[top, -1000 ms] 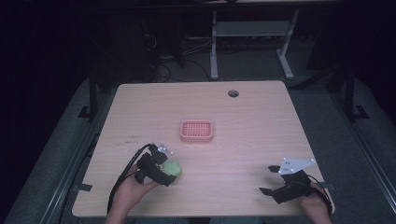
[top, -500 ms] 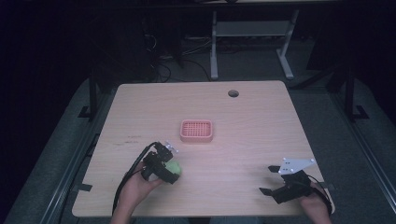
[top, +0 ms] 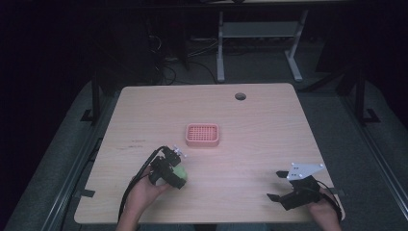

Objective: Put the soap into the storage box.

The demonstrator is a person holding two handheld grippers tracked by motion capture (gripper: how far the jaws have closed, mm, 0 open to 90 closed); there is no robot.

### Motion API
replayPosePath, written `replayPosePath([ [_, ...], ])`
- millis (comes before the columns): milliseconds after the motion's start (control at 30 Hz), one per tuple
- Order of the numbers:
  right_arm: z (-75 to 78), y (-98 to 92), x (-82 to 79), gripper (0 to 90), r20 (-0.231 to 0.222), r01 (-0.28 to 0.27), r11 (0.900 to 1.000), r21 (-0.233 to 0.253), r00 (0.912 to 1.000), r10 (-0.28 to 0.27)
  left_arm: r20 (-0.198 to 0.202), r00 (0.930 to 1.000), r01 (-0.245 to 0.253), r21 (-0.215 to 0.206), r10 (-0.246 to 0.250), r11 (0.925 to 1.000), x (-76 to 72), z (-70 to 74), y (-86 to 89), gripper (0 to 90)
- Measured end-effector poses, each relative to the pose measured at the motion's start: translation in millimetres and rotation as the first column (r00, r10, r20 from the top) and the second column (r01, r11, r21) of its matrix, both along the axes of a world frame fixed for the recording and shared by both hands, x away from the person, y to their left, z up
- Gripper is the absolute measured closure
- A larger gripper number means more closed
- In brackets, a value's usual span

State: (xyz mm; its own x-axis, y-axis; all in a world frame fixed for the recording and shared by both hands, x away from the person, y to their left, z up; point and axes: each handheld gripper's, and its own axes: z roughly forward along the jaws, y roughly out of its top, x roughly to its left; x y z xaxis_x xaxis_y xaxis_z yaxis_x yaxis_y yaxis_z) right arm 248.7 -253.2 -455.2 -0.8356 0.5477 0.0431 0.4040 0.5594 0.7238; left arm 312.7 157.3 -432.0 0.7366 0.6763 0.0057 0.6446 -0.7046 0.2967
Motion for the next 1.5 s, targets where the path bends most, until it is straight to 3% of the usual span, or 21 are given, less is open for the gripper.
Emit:
replayPosePath([
  [700,0.3,0.0,-0.1,13.8,0.002,-0.002,1.000,0.001,1.0000,0.002,-0.012,0.9996,-0.025,0.028,0.025,0.9993,4.2,-9.2,-7.4,24.7],
  [1500,0.3,-0.6,-0.3,13.8,-0.002,0.007,1.000,0.004,1.0000,-0.007,-0.039,0.9988,-0.030,-0.003,0.029,0.9996,6.2,-9.2,-3.4,26.7],
])
